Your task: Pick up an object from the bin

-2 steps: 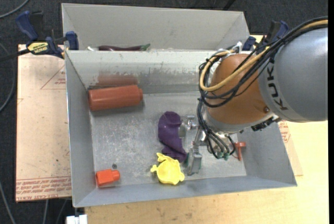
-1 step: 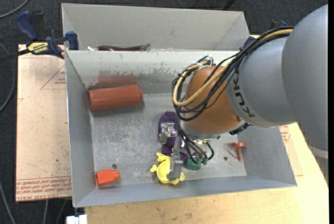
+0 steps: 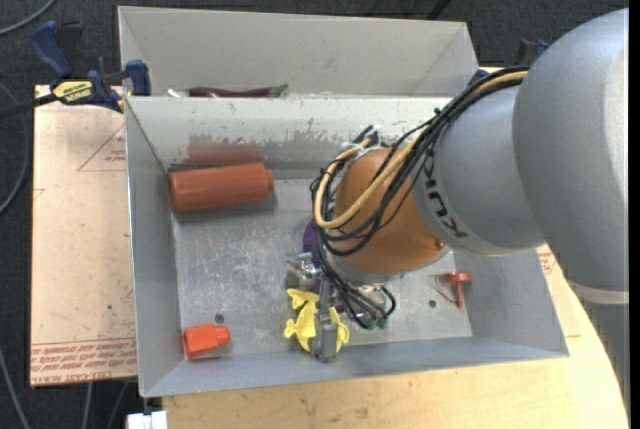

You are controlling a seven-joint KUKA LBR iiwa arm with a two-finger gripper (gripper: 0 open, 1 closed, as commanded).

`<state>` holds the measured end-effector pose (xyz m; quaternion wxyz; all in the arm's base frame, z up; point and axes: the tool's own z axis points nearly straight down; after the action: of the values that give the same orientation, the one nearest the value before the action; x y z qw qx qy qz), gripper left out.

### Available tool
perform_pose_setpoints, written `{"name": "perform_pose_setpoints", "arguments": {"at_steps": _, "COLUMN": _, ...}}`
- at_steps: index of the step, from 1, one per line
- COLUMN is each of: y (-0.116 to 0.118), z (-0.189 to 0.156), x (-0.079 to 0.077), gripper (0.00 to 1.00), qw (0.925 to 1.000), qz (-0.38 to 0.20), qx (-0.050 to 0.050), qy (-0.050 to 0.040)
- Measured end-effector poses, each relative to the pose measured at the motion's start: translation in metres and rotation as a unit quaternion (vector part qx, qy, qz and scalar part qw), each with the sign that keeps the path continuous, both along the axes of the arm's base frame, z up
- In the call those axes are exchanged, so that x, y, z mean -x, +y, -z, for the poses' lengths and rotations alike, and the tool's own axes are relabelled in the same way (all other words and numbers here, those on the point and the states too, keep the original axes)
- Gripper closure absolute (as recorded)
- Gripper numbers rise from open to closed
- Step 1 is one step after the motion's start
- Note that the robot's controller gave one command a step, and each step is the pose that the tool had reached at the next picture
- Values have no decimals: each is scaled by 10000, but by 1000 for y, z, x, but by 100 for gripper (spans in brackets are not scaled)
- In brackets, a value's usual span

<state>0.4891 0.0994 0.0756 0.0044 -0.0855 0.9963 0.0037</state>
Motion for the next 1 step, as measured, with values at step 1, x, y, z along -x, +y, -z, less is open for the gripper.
{"name": "perform_pose_setpoints", "arguments": {"at_steps": 1, "y": -59, "z": 5, "x": -14, "gripper": 100, "qw": 9932, "qz": -1166, "qx": 44, "qy": -10}}
